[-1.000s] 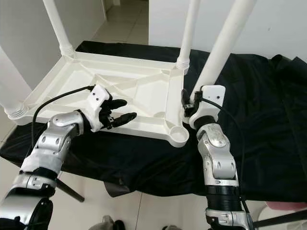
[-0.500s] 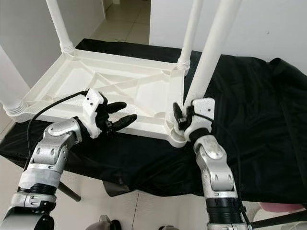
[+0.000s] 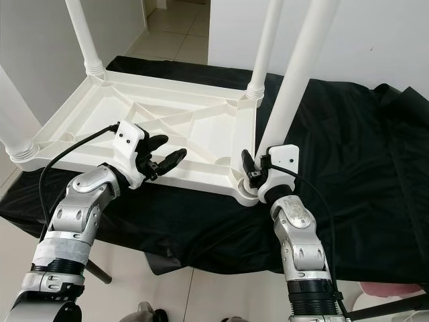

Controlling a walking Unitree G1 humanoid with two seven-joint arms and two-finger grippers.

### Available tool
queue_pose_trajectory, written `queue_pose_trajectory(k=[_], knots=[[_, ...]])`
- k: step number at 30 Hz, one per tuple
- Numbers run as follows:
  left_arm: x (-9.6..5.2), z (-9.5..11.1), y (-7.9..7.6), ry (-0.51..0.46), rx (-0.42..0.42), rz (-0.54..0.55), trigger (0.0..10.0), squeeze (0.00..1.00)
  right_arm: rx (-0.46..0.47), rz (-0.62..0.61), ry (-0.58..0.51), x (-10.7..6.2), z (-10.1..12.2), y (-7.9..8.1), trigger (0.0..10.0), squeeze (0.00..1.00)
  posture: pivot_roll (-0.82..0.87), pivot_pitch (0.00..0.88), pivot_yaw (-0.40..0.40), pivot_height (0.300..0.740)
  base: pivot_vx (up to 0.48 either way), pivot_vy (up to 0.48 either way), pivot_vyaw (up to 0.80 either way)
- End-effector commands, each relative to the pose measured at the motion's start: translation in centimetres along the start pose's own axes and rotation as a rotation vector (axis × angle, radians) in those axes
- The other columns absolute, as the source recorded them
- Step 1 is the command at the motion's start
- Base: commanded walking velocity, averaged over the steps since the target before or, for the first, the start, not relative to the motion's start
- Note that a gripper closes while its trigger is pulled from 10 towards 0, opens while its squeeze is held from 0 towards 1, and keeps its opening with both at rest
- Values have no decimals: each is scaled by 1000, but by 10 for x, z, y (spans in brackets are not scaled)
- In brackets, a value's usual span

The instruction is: Building children table

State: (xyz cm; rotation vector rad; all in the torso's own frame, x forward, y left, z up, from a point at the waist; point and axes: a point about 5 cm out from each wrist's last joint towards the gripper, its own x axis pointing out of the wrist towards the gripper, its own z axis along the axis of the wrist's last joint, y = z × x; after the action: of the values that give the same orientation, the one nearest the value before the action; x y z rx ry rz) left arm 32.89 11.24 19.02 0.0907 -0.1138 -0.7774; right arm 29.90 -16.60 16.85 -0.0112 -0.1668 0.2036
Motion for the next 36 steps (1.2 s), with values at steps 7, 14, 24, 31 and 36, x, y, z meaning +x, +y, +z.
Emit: queue_pose_trajectory(k=[7, 14, 24, 31, 36], knots=[[0, 8, 8, -1, -26, 93, 10000, 0, -13, 4, -72, 5, 20, -3, 10000, 0, -14, 66, -19, 740, 0, 0, 0], [-3, 9, 12, -6, -77, 115, 10000, 0, -11, 11, -114, 6, 31, -2, 10000, 0, -14, 68, -19, 740, 0, 0, 0], [-6, 0, 0, 36, -81, 106, 10000, 0, -17, 49, 31, -9, -14, -1, 10000, 0, -23, 78, -22, 740, 0, 0, 0], [-8, 3, 6, 49, -83, 121, 10000, 0, -26, 76, 53, -4, -20, 4, 10000, 0, -19, 86, -15, 740, 0, 0, 0], [-10, 6, 10, 37, -88, 124, 10000, 0, -12, 81, -59, 6, 11, 5, 10000, 0, -16, 89, -12, 740, 0, 0, 0]])
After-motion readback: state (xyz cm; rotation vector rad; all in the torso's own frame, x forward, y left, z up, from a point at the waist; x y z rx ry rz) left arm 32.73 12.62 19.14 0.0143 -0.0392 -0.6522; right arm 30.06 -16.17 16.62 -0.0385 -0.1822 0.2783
